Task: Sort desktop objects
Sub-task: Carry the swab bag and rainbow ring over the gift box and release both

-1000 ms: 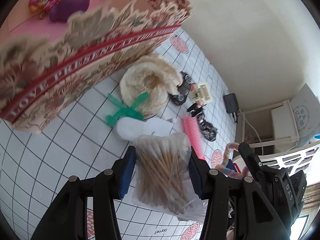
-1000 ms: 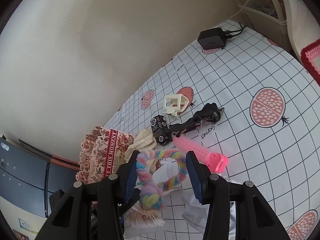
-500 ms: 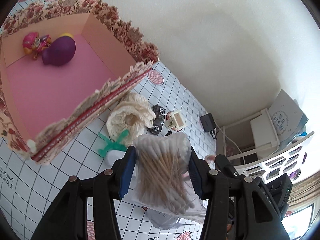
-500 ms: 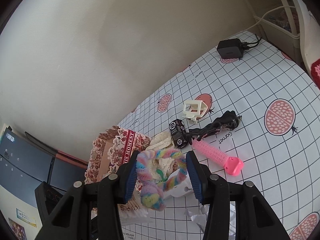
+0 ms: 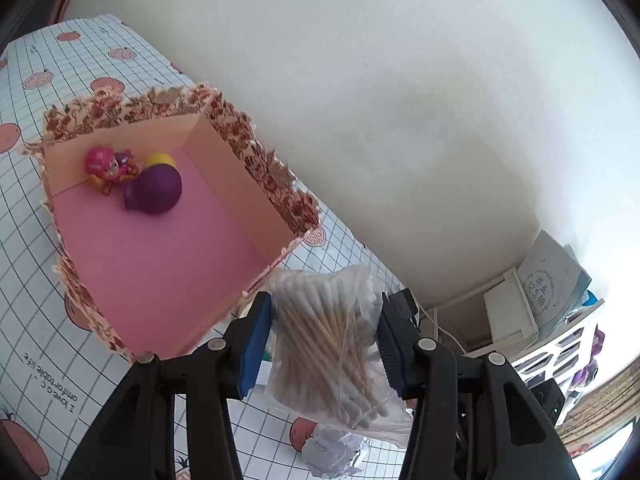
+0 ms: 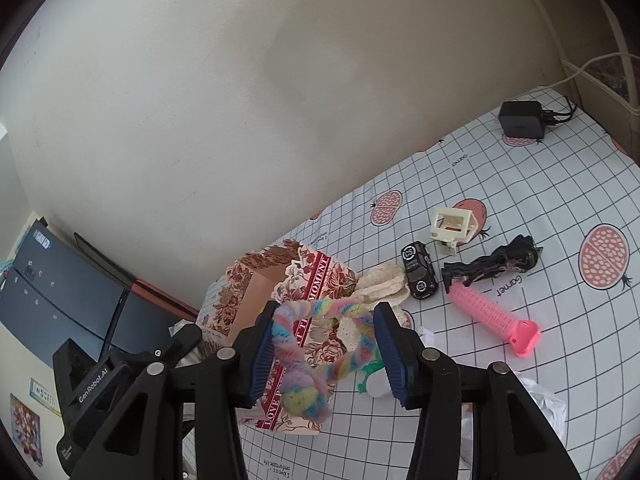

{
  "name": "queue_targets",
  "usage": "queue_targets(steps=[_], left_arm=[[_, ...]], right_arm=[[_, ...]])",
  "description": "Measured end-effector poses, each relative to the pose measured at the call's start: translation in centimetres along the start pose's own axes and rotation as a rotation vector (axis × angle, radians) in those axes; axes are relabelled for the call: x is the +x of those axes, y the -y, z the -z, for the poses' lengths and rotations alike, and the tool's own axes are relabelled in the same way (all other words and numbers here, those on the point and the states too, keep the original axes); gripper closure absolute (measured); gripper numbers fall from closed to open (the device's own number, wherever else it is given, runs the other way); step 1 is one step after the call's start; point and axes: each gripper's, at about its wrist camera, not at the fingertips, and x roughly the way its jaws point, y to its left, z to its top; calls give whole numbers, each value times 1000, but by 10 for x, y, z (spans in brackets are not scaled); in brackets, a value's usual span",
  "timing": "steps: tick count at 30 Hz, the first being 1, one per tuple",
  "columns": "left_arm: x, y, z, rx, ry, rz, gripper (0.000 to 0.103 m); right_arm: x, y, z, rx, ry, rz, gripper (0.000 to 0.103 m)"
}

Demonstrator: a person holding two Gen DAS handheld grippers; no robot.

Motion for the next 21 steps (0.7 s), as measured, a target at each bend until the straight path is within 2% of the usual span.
queue_targets(steps=[21], left_arm=[[-60,-79,-43,-179,217,-74,51]], right_arm=[[46,-70,34,-136,-51,-95,52]])
